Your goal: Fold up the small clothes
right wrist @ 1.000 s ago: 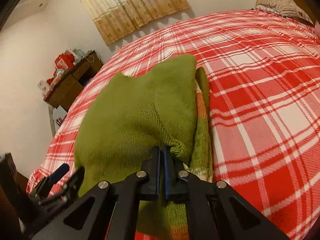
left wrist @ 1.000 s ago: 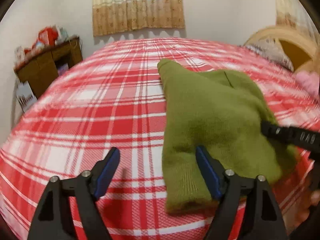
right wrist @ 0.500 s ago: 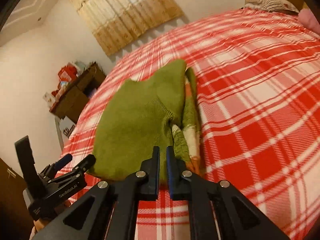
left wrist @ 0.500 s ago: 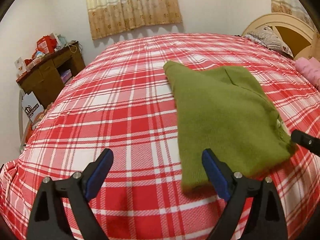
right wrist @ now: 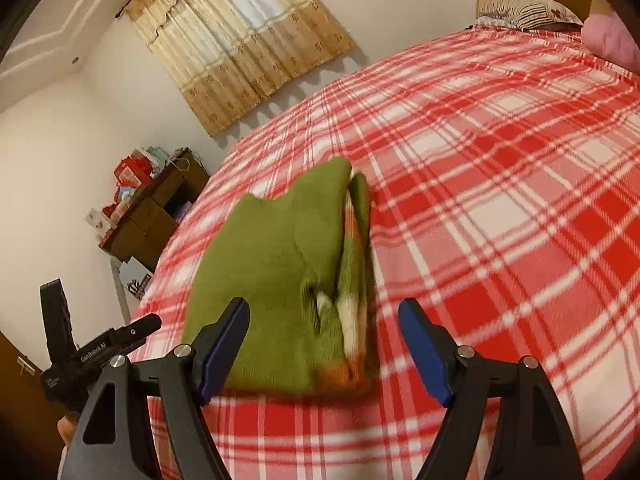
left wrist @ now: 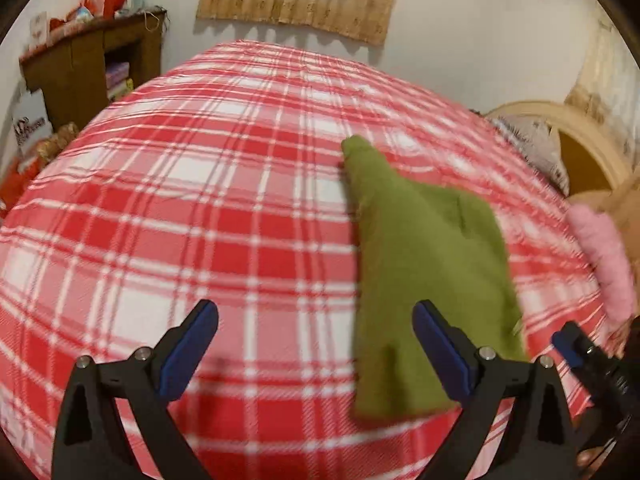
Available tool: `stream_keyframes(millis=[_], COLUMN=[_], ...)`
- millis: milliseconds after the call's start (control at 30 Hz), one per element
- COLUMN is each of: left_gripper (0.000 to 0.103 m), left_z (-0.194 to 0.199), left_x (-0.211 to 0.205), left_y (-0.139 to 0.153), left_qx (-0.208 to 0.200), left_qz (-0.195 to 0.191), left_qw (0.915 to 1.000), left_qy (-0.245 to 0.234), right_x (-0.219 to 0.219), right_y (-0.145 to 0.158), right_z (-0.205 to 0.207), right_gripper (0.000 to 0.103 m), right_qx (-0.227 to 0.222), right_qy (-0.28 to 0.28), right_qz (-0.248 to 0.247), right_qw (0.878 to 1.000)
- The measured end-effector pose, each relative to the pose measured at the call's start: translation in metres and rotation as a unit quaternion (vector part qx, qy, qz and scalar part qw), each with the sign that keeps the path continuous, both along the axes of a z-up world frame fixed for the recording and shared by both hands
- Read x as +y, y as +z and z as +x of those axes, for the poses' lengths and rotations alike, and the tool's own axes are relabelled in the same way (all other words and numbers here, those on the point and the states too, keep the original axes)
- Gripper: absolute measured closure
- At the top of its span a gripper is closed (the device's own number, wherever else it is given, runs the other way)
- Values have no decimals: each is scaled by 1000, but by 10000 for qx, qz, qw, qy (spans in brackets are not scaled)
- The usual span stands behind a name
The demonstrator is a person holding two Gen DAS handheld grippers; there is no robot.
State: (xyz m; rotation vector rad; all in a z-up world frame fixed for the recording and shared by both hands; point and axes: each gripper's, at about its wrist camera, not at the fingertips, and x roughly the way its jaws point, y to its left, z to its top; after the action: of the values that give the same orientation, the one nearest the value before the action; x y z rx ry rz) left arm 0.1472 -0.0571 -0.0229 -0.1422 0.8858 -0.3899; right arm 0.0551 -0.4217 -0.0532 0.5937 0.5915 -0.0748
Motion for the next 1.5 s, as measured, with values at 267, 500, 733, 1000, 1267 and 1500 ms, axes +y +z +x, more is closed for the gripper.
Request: stream_keyframes(millis=[267,500,733,1000,1267,1500], left_gripper=[9,10,10,24,37,39], left_z=[40,62,51,49,45,48], left_x=[-71,-81,-80,-79,-89,-93], left_y=[-1,-50,-52,-53,-51,-52], left_qx=[-498,378,178,65,-136,-60], left_qz=[526,-12,-177,-390,-391,-449], left_qw=[9959,9971,9959,9944,9926,9927], left_qy=[-533,-655,-863,-979,-1140,-1117], right_x=[-8,-1,-20,-1,-15,-10], right_y=[-13,-51,-60,-53,-65,-62], right_z=[66,100,94,104,104,107], right_gripper=[26,26,27,50,53,55], right_qx=[264,474,153,340,165,226], right_qy=[226,686,682,1121,1044,1031], right_qz=[-318,-220,392,-16,551,379], right_qw=[9989,9963,9968,9931,9929,9937])
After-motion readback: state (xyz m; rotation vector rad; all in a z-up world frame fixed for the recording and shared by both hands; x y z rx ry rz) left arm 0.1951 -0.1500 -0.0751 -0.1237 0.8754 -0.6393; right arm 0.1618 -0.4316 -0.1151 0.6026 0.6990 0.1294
